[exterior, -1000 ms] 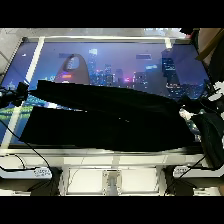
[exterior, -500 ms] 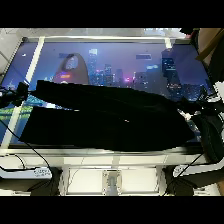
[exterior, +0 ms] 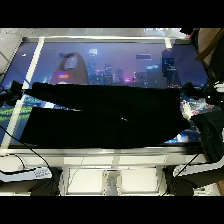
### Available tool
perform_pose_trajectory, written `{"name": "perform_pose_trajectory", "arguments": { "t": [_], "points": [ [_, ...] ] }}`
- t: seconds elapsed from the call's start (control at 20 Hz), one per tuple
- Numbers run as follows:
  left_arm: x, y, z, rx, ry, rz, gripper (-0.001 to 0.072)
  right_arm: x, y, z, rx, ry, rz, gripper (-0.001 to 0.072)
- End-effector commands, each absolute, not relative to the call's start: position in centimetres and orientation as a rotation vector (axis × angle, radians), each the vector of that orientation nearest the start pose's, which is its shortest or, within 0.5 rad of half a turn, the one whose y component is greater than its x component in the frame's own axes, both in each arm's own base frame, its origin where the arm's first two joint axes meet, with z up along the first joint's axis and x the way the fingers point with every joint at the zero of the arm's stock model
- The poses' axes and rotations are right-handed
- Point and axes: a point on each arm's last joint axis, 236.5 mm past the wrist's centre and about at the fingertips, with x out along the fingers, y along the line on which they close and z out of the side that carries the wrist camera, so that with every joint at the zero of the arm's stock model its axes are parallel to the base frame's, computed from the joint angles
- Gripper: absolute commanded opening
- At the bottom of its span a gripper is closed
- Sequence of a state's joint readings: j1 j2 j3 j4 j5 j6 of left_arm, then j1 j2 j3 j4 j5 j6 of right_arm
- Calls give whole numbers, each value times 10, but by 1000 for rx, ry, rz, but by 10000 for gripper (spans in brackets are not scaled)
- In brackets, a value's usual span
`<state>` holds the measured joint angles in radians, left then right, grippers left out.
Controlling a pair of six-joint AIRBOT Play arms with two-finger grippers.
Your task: Fold the clothes and pants, and hang the long-sleeved shirts on hangers.
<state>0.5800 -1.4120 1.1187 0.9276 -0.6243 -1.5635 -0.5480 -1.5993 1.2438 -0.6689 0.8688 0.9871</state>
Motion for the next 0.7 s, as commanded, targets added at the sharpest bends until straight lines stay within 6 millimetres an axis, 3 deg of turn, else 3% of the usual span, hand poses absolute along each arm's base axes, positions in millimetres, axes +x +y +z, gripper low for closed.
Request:
{"name": "perform_pose_trajectory", "arguments": {
  "t": [0.0,0.15,0.35,0.55,0.65],
  "points": [
    [449,212,37,-876,618,424,4,504,-139,16,638,767,48,19],
    [451,209,39,-872,617,418,3,497,-133,-6,609,850,21,19],
    [455,227,49,-915,529,476,3,496,-150,-23,682,876,-117,19],
    [476,224,66,-879,426,472,4,502,-131,-36,674,909,-90,19],
    [487,231,86,-842,324,485,4,509,-128,-38,688,891,-109,19]
  ]
}}
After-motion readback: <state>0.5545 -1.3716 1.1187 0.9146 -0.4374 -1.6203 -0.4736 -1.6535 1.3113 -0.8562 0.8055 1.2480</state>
